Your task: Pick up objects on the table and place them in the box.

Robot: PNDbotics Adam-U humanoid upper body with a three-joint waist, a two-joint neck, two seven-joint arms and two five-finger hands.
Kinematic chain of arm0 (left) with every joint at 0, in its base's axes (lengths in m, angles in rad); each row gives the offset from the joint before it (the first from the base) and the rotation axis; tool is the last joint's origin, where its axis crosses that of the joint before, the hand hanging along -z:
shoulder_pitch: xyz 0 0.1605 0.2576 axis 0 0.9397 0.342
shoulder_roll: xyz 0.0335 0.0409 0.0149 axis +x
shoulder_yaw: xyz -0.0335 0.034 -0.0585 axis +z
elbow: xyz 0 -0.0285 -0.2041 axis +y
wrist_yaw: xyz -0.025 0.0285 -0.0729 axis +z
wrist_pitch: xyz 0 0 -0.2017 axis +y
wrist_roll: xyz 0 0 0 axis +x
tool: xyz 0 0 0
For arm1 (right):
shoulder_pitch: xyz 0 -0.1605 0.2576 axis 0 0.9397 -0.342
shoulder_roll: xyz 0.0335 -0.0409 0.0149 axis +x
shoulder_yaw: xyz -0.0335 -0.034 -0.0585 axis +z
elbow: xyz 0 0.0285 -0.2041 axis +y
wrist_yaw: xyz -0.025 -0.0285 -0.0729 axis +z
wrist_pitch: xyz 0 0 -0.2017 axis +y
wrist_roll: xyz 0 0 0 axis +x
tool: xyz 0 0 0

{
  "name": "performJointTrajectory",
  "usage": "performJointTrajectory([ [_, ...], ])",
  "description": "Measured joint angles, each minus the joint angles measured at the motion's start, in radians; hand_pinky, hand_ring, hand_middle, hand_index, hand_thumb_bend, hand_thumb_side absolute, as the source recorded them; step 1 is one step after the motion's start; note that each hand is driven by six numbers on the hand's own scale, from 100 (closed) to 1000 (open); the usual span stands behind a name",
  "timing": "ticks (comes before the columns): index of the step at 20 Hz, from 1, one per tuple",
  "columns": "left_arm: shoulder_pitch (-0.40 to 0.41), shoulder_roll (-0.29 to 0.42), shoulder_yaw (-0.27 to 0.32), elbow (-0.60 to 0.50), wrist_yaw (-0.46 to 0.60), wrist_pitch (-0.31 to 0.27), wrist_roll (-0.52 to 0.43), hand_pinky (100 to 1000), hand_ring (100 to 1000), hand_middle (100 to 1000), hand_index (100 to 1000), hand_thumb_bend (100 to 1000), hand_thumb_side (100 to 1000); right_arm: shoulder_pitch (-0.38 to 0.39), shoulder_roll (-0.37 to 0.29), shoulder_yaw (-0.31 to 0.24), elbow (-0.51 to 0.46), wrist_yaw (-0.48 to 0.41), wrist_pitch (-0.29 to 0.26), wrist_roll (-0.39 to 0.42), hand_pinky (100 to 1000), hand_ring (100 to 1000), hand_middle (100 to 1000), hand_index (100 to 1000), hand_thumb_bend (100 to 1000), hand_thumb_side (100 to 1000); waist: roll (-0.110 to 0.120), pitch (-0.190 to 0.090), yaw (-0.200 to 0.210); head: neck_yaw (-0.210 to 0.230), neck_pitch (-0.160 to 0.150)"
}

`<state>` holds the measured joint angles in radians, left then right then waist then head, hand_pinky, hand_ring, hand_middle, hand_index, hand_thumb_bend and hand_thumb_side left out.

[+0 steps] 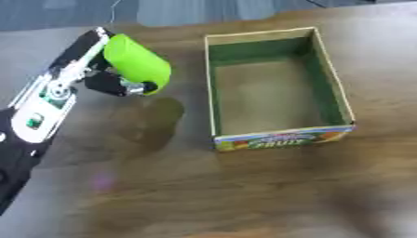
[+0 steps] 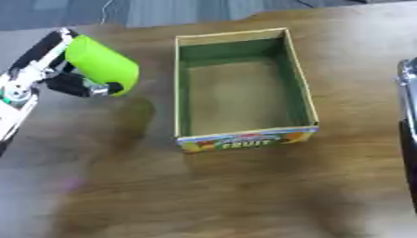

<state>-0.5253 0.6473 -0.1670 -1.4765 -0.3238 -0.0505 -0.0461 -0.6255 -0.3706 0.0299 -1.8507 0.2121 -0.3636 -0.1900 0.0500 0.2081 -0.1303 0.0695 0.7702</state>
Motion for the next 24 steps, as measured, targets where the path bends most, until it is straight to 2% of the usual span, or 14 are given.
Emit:
performJointTrajectory([
  [4, -0.013, 0.025, -0.001, -0.066, 0.062, 0.015, -0.014, 100, 153, 182, 221, 236, 421, 0.0, 0.0, 0.0, 0.0, 0.0, 0.0, 0.0, 100, 527, 592, 660, 100, 911, 0.0, -0.009, -0.01, -0.001, 0.0],
  [10, -0.054, 0.027, -0.008, -0.098, 0.107, 0.03, -0.03, 100, 156, 184, 224, 240, 424, -0.005, 0.0, 0.001, 0.003, 0.0, -0.001, 0.002, 100, 528, 593, 660, 100, 912, 0.005, -0.015, -0.036, -0.006, 0.0],
  [16, -0.121, -0.003, -0.032, -0.074, 0.081, 0.03, -0.049, 100, 162, 189, 229, 252, 433, -0.017, 0.0, 0.007, 0.006, 0.0, -0.002, 0.006, 100, 528, 593, 660, 100, 912, 0.015, -0.015, -0.079, -0.007, 0.0],
  [24, -0.161, -0.033, -0.052, -0.029, 0.035, 0.016, -0.066, 100, 162, 189, 230, 257, 438, -0.018, 0.0, 0.009, 0.006, -0.001, -0.003, 0.009, 100, 529, 593, 660, 100, 925, 0.028, -0.016, -0.108, -0.007, 0.0],
])
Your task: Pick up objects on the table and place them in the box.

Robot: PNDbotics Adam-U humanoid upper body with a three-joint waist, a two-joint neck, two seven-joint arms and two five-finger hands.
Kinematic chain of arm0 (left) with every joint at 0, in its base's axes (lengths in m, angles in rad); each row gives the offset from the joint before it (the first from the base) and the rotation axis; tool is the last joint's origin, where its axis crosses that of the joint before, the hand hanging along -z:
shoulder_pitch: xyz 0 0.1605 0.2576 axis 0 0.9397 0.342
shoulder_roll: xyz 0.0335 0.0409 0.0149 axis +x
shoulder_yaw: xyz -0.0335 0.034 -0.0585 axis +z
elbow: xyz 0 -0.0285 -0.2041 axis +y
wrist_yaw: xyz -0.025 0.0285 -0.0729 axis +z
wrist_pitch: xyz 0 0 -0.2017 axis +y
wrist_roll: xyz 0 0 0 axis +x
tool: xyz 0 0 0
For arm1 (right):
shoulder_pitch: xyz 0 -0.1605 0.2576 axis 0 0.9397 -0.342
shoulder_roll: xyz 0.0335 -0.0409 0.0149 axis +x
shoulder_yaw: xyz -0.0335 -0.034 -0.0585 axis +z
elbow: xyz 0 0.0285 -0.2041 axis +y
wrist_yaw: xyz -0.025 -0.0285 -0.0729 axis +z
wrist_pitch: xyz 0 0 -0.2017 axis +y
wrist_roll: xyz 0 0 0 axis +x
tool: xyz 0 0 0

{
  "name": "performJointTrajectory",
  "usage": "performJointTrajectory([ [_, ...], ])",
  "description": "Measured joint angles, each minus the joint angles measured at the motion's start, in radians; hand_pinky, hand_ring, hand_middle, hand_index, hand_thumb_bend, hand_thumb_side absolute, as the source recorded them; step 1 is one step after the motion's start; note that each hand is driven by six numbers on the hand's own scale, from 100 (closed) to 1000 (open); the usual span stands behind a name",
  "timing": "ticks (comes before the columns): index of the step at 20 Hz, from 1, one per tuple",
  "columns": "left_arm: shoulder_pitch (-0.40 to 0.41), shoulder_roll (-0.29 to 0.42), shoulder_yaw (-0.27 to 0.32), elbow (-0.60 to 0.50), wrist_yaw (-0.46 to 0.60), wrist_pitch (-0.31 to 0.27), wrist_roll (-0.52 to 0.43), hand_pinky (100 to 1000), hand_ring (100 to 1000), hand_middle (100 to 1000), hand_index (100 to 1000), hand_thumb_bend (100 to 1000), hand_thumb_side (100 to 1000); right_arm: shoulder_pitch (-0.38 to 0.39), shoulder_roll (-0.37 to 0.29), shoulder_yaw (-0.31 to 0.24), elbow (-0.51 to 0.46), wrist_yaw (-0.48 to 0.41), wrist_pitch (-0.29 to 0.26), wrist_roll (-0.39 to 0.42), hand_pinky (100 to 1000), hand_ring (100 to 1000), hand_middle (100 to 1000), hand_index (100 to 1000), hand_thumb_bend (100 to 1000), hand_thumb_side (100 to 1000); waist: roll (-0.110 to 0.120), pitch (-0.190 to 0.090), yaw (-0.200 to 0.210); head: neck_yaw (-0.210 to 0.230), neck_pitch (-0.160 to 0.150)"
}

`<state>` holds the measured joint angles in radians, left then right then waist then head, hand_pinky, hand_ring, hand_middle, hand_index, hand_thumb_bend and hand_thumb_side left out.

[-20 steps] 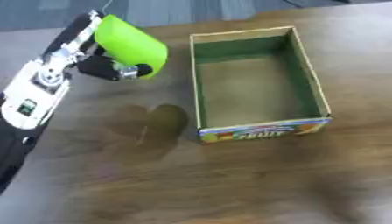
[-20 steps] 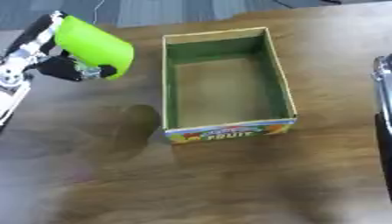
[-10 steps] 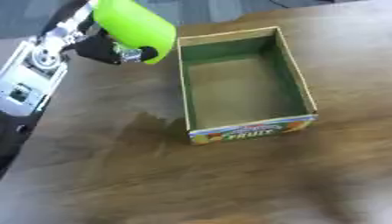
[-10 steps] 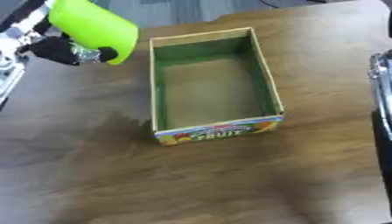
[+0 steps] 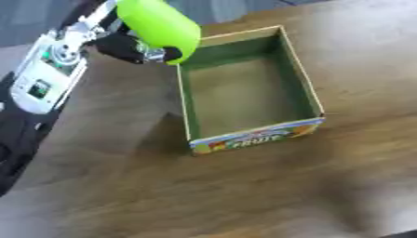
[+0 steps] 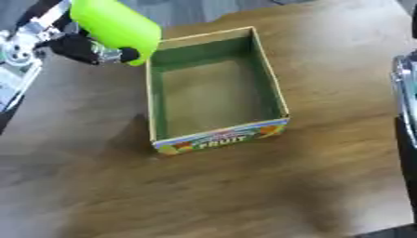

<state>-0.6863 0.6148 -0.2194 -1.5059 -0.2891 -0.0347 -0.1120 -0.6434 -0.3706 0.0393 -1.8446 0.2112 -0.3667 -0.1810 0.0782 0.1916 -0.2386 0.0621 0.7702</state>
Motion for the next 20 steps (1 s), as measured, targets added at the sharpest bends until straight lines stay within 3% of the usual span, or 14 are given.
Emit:
performJointTrajectory([
  [18, -0.067, -0.085, -0.041, 0.132, -0.203, -0.052, -0.025, 100, 174, 197, 245, 286, 453, -0.017, 0.001, 0.01, 0.0, -0.007, -0.001, 0.009, 100, 528, 592, 660, 100, 923, 0.037, -0.009, -0.077, 0.007, 0.0],
  [20, -0.072, -0.095, -0.041, 0.142, -0.219, -0.058, -0.024, 100, 196, 217, 266, 339, 472, -0.017, 0.002, 0.011, 0.0, -0.007, -0.001, 0.009, 100, 528, 592, 660, 100, 923, 0.04, -0.009, -0.082, 0.009, 0.0],
])
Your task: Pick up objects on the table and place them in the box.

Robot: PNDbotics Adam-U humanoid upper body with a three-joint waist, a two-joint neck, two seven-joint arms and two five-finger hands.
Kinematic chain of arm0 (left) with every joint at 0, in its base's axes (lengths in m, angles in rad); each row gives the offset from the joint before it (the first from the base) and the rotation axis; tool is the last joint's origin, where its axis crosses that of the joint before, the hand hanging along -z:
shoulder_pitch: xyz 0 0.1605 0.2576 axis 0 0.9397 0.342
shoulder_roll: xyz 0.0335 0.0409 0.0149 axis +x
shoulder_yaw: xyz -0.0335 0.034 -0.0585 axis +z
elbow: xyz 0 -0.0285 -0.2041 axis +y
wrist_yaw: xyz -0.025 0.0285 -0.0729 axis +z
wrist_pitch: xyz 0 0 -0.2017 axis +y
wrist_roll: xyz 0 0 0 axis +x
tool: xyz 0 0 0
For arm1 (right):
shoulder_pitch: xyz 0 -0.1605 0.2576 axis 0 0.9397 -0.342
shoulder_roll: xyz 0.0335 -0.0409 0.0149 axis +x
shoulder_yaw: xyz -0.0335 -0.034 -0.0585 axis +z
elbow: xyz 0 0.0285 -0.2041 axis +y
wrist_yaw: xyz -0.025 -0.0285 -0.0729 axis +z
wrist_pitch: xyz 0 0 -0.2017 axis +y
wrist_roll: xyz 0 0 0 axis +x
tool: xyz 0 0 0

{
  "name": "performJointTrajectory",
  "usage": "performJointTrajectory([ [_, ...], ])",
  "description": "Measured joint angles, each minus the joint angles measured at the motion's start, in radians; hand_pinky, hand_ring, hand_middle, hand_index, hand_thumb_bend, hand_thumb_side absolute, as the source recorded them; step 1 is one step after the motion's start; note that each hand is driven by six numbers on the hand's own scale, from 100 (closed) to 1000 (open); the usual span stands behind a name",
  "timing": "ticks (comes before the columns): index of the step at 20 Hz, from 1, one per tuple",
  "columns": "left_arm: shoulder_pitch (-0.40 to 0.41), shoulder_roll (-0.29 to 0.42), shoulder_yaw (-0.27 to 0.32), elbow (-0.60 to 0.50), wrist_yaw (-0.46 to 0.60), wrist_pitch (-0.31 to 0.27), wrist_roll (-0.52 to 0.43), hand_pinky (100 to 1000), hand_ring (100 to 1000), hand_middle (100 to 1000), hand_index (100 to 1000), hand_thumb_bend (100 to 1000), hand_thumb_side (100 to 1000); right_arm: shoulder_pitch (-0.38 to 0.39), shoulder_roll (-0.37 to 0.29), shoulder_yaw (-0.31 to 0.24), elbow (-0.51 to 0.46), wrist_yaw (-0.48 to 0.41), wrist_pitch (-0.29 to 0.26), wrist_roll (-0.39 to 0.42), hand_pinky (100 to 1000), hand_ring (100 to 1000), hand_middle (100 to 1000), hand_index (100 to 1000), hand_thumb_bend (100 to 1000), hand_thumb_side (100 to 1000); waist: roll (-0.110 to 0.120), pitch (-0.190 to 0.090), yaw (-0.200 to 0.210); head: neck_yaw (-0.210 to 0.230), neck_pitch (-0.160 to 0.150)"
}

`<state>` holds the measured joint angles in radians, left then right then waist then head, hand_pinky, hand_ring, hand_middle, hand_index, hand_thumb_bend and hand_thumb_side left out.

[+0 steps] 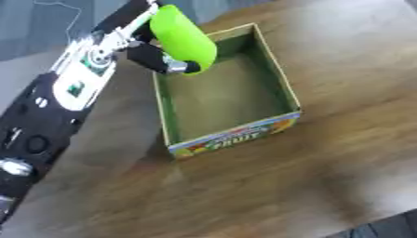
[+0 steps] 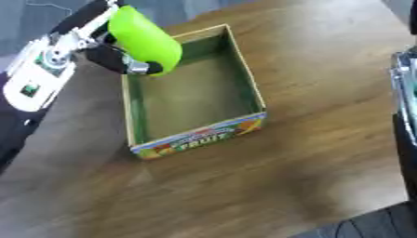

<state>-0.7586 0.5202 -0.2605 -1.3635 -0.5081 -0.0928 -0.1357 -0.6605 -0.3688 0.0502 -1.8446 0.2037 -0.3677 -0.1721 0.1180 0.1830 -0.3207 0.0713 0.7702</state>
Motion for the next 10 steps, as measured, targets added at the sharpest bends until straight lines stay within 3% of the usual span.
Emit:
performJointTrajectory([
  [2, -0.004, -0.007, 0.0, 0.008, -0.013, -0.005, 0.002, 100, 261, 286, 337, 397, 512, 0.0, 0.004, 0.001, 0.0, 0.0, 0.0, 0.0, 100, 528, 592, 660, 100, 923, 0.002, 0.0, -0.004, 0.001, 0.0],
  [3, -0.005, -0.01, 0.0, 0.012, -0.018, -0.009, 0.001, 100, 333, 354, 411, 504, 579, 0.0, 0.006, 0.001, 0.0, 0.0, 0.001, 0.001, 100, 528, 592, 660, 100, 924, 0.002, 0.0, -0.004, 0.001, 0.0],
  [4, -0.006, -0.012, -0.001, 0.014, -0.02, -0.012, 0.0, 100, 343, 365, 422, 448, 542, 0.0, 0.006, 0.002, 0.0, -0.001, 0.001, 0.001, 100, 528, 592, 660, 100, 925, 0.002, 0.0, -0.004, 0.001, 0.0],
  [5, -0.006, -0.012, -0.001, 0.017, -0.023, -0.016, -0.001, 183, 444, 468, 538, 650, 698, 0.0, 0.006, 0.002, 0.0, -0.001, 0.001, 0.001, 100, 528, 592, 660, 100, 923, 0.002, 0.0, -0.004, 0.001, 0.0],
  [6, -0.006, -0.012, -0.002, 0.019, -0.025, -0.02, -0.004, 254, 500, 530, 612, 739, 766, 0.0, 0.006, 0.002, 0.0, -0.001, 0.001, 0.001, 100, 528, 592, 660, 100, 923, 0.002, 0.0, -0.004, 0.001, 0.0],
  [7, -0.006, -0.012, -0.002, 0.022, -0.028, -0.025, -0.01, 310, 546, 586, 663, 814, 812, 0.0, 0.006, 0.003, 0.0, -0.001, 0.002, 0.002, 100, 528, 592, 660, 100, 923, 0.003, 0.0, -0.004, 0.001, 0.0],
  [8, -0.007, -0.012, -0.004, 0.025, -0.031, -0.03, -0.019, 296, 533, 571, 651, 797, 803, 0.0, 0.006, 0.004, 0.0, -0.001, 0.002, 0.002, 100, 528, 592, 660, 100, 923, 0.003, 0.0, -0.004, 0.001, 0.0],
  [9, -0.007, -0.012, -0.005, 0.027, -0.036, -0.036, -0.03, 523, 746, 773, 841, 1000, 846, 0.0, 0.006, 0.004, 0.0, -0.001, 0.002, 0.002, 100, 528, 592, 660, 100, 923, 0.003, 0.0, -0.004, 0.001, 0.0],
  [10, -0.007, -0.012, -0.005, 0.028, -0.04, -0.042, -0.044, 581, 787, 807, 873, 1000, 854, 0.0, 0.006, 0.004, 0.0, -0.001, 0.002, 0.002, 100, 528, 592, 660, 100, 923, 0.003, 0.0, -0.004, 0.001, 0.0],
])
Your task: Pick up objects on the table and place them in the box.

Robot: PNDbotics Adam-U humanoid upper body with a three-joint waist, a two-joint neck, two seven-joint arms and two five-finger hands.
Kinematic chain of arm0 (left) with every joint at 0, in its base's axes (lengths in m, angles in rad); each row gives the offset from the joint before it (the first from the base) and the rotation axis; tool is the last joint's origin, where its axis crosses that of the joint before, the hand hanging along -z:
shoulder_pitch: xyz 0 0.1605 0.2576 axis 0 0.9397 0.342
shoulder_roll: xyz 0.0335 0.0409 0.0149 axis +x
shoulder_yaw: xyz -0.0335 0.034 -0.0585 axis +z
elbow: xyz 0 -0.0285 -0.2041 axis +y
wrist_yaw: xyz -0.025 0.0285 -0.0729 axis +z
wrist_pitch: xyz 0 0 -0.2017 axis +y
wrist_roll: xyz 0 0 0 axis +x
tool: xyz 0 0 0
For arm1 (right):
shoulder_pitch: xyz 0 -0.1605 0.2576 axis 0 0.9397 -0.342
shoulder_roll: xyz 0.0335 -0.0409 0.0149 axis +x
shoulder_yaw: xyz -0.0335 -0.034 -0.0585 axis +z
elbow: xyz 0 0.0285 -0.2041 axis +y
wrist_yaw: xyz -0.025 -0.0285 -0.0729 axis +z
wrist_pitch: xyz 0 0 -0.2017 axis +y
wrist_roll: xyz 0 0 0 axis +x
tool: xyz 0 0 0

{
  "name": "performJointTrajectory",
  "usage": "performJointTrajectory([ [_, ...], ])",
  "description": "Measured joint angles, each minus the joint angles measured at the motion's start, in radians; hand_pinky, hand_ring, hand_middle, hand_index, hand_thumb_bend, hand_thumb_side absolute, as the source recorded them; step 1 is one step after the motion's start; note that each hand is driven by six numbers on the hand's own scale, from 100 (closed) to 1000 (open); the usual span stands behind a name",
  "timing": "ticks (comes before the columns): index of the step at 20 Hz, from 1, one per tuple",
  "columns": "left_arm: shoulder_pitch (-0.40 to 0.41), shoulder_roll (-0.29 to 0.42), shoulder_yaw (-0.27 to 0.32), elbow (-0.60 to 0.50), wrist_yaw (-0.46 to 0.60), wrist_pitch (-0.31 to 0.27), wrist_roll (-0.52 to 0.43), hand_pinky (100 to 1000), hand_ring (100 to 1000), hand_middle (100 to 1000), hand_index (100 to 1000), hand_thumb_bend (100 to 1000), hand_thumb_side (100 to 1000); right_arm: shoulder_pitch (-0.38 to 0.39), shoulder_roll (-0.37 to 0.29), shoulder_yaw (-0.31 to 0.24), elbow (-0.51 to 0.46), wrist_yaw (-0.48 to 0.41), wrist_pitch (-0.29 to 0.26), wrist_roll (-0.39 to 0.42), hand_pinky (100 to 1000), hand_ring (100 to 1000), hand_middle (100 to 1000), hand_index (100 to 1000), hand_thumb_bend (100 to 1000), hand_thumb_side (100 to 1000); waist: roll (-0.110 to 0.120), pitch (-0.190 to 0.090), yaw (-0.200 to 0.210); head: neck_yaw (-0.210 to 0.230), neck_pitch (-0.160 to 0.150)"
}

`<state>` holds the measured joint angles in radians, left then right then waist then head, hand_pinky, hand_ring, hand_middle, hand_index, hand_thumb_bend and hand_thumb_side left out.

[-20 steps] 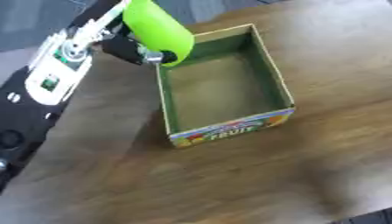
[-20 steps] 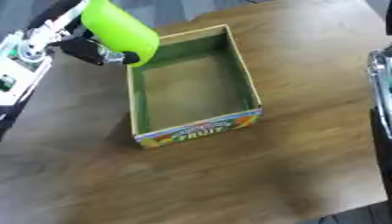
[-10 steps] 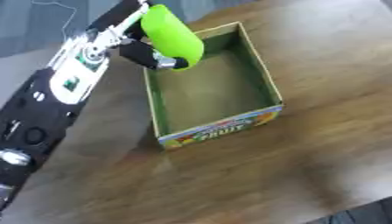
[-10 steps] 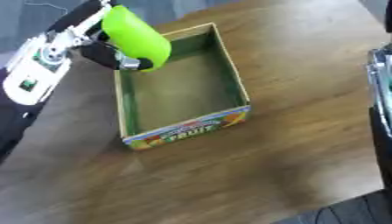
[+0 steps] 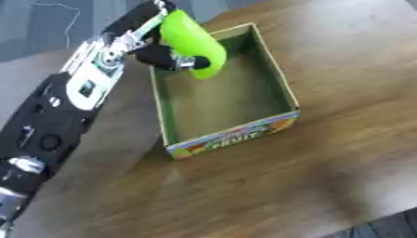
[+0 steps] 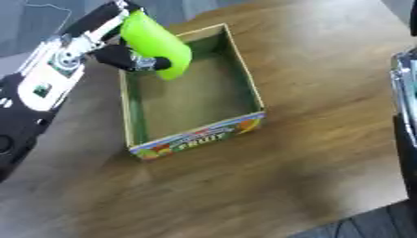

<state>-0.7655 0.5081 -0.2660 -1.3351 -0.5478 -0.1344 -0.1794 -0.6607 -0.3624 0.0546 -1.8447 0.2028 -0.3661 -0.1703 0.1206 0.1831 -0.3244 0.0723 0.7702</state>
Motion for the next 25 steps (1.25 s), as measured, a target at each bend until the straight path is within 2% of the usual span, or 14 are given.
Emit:
performJointTrajectory([
  [1, 0.0, 0.0, 0.0, 0.002, -0.003, -0.007, -0.013, 745, 896, 902, 978, 1000, 879, 0.0, 0.0, 0.0, 0.0, 0.0, 0.0, 0.0, 100, 528, 592, 660, 100, 923, 0.0, 0.0, 0.0, 0.0, 0.0],
  [2, 0.0, 0.0, 0.0, 0.002, -0.005, -0.013, -0.026, 765, 908, 912, 988, 1000, 877, 0.0, 0.0, 0.0, 0.0, 0.0, 0.0, 0.0, 100, 528, 592, 660, 100, 923, 0.0, 0.0, 0.001, 0.0, 0.0],
  [3, 0.0, 0.0, 0.0, 0.002, -0.006, -0.02, -0.039, 870, 977, 970, 1000, 1000, 881, 0.0, 0.0, 0.0, 0.0, 0.0, 0.0, 0.0, 100, 528, 592, 660, 100, 923, 0.0, 0.0, 0.001, 0.0, 0.0],
  [8, -0.001, 0.001, 0.008, 0.001, -0.005, -0.041, -0.067, 801, 929, 932, 1000, 1000, 882, 0.0, 0.0, 0.0, 0.0, 0.0, 0.0, 0.0, 100, 528, 592, 660, 100, 923, 0.0, 0.0, 0.007, 0.0, 0.0],
  [9, -0.001, 0.001, 0.01, -0.002, -0.004, -0.041, -0.067, 682, 855, 875, 958, 1000, 896, 0.0, 0.0, 0.0, 0.0, 0.0, 0.0, 0.0, 100, 528, 592, 660, 100, 923, 0.0, 0.0, 0.008, 0.0, 0.0],
  [10, 0.001, 0.001, 0.014, -0.012, 0.004, -0.042, -0.058, 669, 846, 867, 951, 1000, 893, 0.0, 0.0, 0.0, 0.0, 0.0, 0.0, 0.0, 100, 528, 592, 660, 100, 923, 0.0, 0.0, 0.013, 0.0, 0.0],
  [11, 0.008, 0.005, 0.021, -0.031, 0.016, -0.042, -0.039, 601, 796, 818, 908, 916, 887, 0.0, 0.0, 0.0, 0.0, 0.0, 0.0, 0.0, 100, 528, 591, 660, 100, 922, 0.0, 0.0, 0.019, -0.001, 0.0],
  [12, 0.024, 0.013, 0.029, -0.057, 0.037, -0.041, -0.011, 631, 819, 844, 930, 1000, 891, 0.0, 0.0, 0.0, 0.0, 0.0, 0.0, 0.0, 100, 528, 591, 660, 100, 923, -0.001, 0.0, 0.025, -0.002, 0.0],
  [13, 0.044, 0.022, 0.037, -0.088, 0.061, -0.036, 0.02, 559, 747, 764, 854, 756, 900, 0.0, 0.0, -0.001, 0.0, 0.0, 0.0, 0.0, 100, 528, 591, 660, 100, 921, -0.001, 0.0, 0.031, -0.002, 0.0],
  [14, 0.064, 0.033, 0.047, -0.124, 0.089, -0.032, 0.058, 559, 747, 764, 854, 756, 900, 0.001, 0.0, -0.002, 0.0, 0.0, 0.0, -0.001, 100, 528, 591, 660, 100, 921, -0.002, 0.0, 0.039, -0.003, 0.0],
  [15, 0.089, 0.041, 0.058, -0.172, 0.127, -0.034, 0.102, 519, 705, 730, 823, 655, 908, 0.002, 0.0, -0.004, 0.0, 0.0, 0.0, -0.001, 100, 529, 591, 660, 100, 920, -0.002, 0.0, 0.053, -0.007, 0.0],
  [20, 0.236, 0.061, 0.145, -0.461, 0.333, -0.069, 0.301, 525, 706, 726, 818, 587, 911, 0.017, 0.0, -0.013, 0.0, 0.005, 0.002, -0.009, 100, 568, 612, 667, 100, 922, -0.007, -0.002, 0.114, -0.03, 0.0],
  [22, 0.283, 0.042, 0.192, -0.56, 0.384, -0.086, 0.361, 563, 740, 748, 817, 580, 923, 0.024, 0.0, -0.019, -0.002, 0.011, 0.002, -0.011, 100, 610, 644, 683, 100, 928, -0.01, -0.008, 0.139, -0.039, 0.0],
  [25, 0.313, -0.01, 0.259, -0.625, 0.427, -0.151, 0.446, 664, 803, 803, 833, 564, 945, 0.041, 0.001, -0.03, -0.02, 0.031, 0.001, -0.014, 171, 670, 697, 725, 100, 946, -0.019, -0.016, 0.168, -0.048, 0.0],
])
